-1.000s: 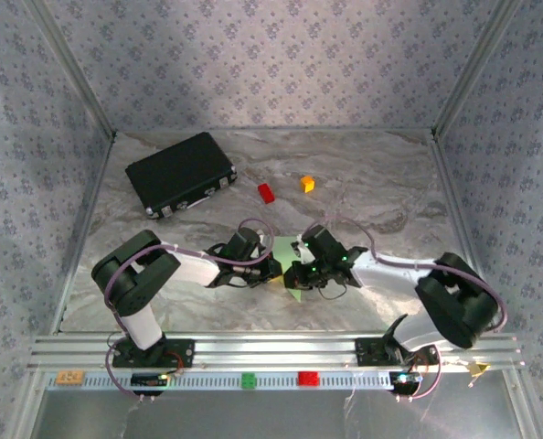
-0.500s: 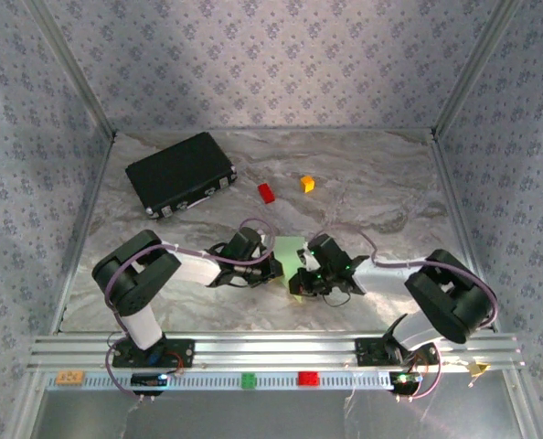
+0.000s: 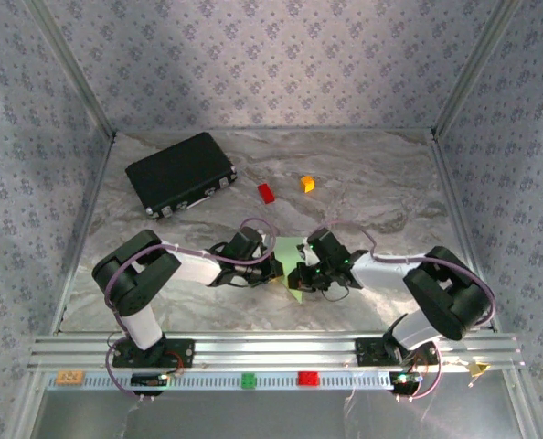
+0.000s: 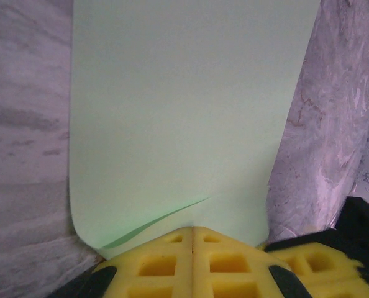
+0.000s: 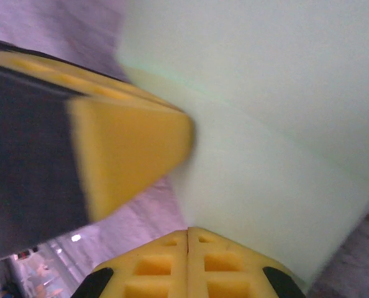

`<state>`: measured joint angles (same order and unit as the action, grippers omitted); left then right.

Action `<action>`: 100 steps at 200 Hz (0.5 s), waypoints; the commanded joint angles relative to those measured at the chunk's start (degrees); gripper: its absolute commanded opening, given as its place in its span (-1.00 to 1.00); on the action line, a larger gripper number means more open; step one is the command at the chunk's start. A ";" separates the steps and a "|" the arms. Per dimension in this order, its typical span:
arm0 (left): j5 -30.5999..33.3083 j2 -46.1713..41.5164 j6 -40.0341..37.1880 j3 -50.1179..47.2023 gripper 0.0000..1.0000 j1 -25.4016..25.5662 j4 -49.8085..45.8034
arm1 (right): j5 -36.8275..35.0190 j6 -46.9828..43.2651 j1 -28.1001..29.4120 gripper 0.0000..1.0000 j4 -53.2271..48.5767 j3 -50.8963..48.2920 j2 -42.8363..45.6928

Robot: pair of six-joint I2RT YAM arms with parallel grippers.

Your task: Fold a paper plane with a square sheet of paper (pick it up from the middle)

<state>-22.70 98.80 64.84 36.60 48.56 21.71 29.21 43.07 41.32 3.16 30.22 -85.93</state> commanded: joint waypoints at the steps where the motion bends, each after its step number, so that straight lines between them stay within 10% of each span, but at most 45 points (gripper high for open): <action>1: 1.52 1.59 -2.46 2.14 -1.00 0.40 -4.96 | -1.33 -1.23 -0.43 -0.96 -3.56 -1.85 -1.61; 100: 4.86 -4.61 -4.39 5.45 -1.00 3.25 -11.67 | -1.53 -1.11 -2.29 -1.00 -1.47 -4.62 -1.53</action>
<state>-19.38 94.43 61.06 41.34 50.19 12.14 30.94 42.85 39.88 6.68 27.99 -86.02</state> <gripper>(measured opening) 0.044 0.052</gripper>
